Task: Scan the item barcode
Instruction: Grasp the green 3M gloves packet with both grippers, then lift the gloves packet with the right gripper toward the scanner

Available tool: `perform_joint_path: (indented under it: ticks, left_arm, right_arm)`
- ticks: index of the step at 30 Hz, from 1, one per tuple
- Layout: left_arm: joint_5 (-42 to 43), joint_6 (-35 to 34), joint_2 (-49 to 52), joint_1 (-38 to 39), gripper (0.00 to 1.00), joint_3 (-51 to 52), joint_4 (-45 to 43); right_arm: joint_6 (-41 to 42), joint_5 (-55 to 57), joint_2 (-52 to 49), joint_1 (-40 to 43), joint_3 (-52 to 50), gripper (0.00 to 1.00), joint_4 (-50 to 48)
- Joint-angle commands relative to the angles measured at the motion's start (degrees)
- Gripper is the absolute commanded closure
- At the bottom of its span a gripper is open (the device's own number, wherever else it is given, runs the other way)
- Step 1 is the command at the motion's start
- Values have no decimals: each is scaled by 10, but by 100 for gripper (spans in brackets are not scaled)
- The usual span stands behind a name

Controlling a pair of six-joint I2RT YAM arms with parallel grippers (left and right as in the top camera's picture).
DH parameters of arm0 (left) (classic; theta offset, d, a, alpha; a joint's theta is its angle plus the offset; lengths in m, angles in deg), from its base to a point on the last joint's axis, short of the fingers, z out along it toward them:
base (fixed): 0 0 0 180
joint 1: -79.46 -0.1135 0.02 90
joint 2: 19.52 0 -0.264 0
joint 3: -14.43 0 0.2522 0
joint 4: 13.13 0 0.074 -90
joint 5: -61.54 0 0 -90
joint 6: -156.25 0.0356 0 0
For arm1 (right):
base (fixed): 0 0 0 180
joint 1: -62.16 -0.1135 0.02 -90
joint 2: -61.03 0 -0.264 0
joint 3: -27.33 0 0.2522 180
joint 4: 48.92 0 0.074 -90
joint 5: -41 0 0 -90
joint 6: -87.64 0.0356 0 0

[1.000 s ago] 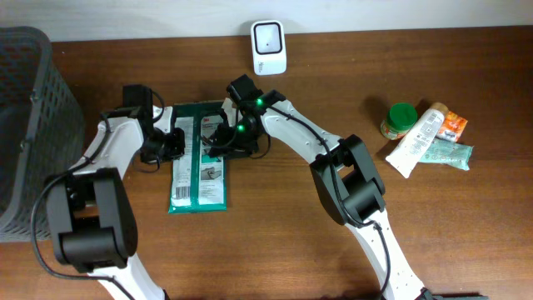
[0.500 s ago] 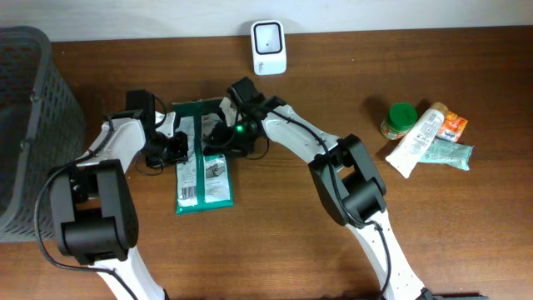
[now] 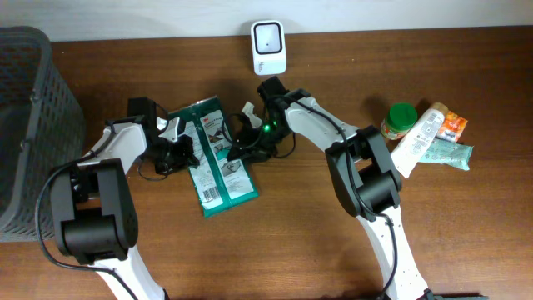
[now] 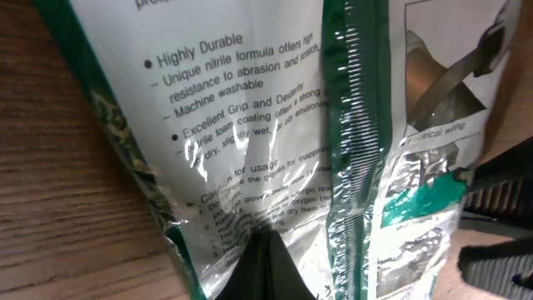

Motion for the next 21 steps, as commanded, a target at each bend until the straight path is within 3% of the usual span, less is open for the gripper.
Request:
perform_joint_path:
  ticks: [1,6,8,10,13,15,17,20,21]
  left_arm:
    - [-7,-5,25,5,100,18,1]
    - [-7,-5,25,5,100,18,1]
    - [-7,-5,25,5,100,18,0]
    - [-8,-5,25,5,100,18,-4]
    - [-7,-5,25,2,66,17,-17]
    - [-7,-5,23,-6,60,11,-16]
    - [-7,-1,21,-11,69,6,-17]
    - [-9,8,21,-12,71,6,-17]
    - [-12,8,21,-12,78,7,-17]
  right_arm:
    - [5,8,-6,-26,-23,57,-62]
    - [56,3,-6,-48,-23,60,-151]
    - [56,2,-5,-37,-23,77,-146]
    - [54,-4,-5,-17,-23,83,-128]
    - [-2,-16,20,14,-22,93,-90]
    - [-61,-12,56,28,-22,96,-61]
    - [-64,25,70,27,-23,96,-51]
    - [-64,28,55,14,-23,96,-52]
    - [-64,29,51,7,-23,95,-53]
